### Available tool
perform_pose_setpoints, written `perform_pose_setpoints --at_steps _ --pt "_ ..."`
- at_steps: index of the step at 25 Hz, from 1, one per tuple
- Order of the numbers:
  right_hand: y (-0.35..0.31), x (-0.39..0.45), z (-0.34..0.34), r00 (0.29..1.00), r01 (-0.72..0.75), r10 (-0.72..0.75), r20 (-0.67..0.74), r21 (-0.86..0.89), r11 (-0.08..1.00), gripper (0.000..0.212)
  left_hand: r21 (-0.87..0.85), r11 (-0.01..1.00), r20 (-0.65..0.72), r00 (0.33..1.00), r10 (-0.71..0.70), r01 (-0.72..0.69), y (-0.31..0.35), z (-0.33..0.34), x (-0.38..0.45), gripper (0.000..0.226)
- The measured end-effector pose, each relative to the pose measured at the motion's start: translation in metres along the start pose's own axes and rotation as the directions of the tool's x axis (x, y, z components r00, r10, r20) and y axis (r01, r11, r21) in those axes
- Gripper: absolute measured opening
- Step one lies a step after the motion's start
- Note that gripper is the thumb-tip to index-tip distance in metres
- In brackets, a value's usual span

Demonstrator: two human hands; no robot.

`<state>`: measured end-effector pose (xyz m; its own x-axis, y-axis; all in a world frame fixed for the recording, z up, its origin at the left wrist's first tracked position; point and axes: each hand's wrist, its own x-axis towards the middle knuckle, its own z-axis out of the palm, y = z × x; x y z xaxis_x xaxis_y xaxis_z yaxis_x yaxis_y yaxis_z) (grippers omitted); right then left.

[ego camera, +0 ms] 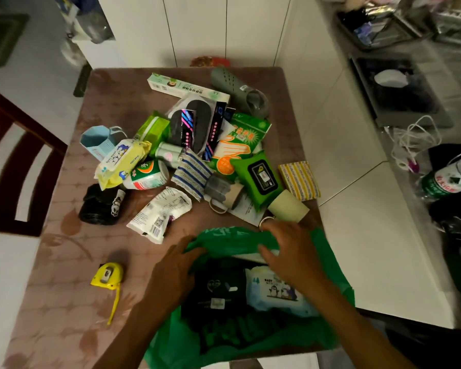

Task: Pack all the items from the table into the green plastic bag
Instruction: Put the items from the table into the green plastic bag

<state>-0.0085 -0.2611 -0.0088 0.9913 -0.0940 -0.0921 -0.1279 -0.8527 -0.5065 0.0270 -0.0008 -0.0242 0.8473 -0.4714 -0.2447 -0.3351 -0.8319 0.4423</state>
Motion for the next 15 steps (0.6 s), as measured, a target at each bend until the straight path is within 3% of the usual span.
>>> perform_pose_setpoints --at_steps 1,2,3,5,7,9,11,15 --pt "0.005 0.026 -0.003 0.988 -0.069 0.066 -0.142 -0.016 0.998 0.051 0.003 1.0 0.004 1.0 0.022 -0.022 -0.005 -0.001 -0.003 0.041" --pt "0.019 0.05 -0.003 0.966 -0.185 0.173 -0.191 -0.047 0.982 0.067 0.023 0.999 0.013 0.999 0.03 -0.031 -0.009 -0.002 -0.007 0.032" --pt "0.035 0.067 0.0 0.942 -0.307 0.286 -0.175 -0.102 0.946 0.081 0.047 0.999 0.012 1.0 0.028 -0.028 -0.012 -0.004 -0.01 0.026" --pt "0.067 0.081 0.013 0.911 -0.409 0.41 -0.036 -0.19 0.893 0.095 0.071 0.997 -0.008 1.0 0.007 -0.007 -0.016 -0.008 -0.015 0.018" --pt "0.089 0.081 0.026 0.913 -0.386 0.404 0.049 -0.212 0.898 0.102 0.115 0.993 -0.03 1.0 -0.006 0.009 -0.018 -0.011 -0.02 0.016" --pt "0.085 0.078 0.025 0.913 -0.396 0.403 0.055 -0.111 0.912 0.106 0.159 0.987 -0.056 0.998 -0.009 0.017 -0.02 -0.008 -0.02 0.016" --pt "0.062 0.071 0.01 0.91 -0.406 0.411 -0.051 0.093 0.909 0.099 0.058 0.996 -0.056 0.996 -0.064 0.067 -0.022 -0.008 -0.014 0.032" --pt "0.003 0.016 -0.021 0.908 -0.142 0.284 -0.31 0.41 0.901 0.091 -0.223 0.967 0.017 0.993 -0.118 0.119 -0.011 -0.015 -0.001 0.072"
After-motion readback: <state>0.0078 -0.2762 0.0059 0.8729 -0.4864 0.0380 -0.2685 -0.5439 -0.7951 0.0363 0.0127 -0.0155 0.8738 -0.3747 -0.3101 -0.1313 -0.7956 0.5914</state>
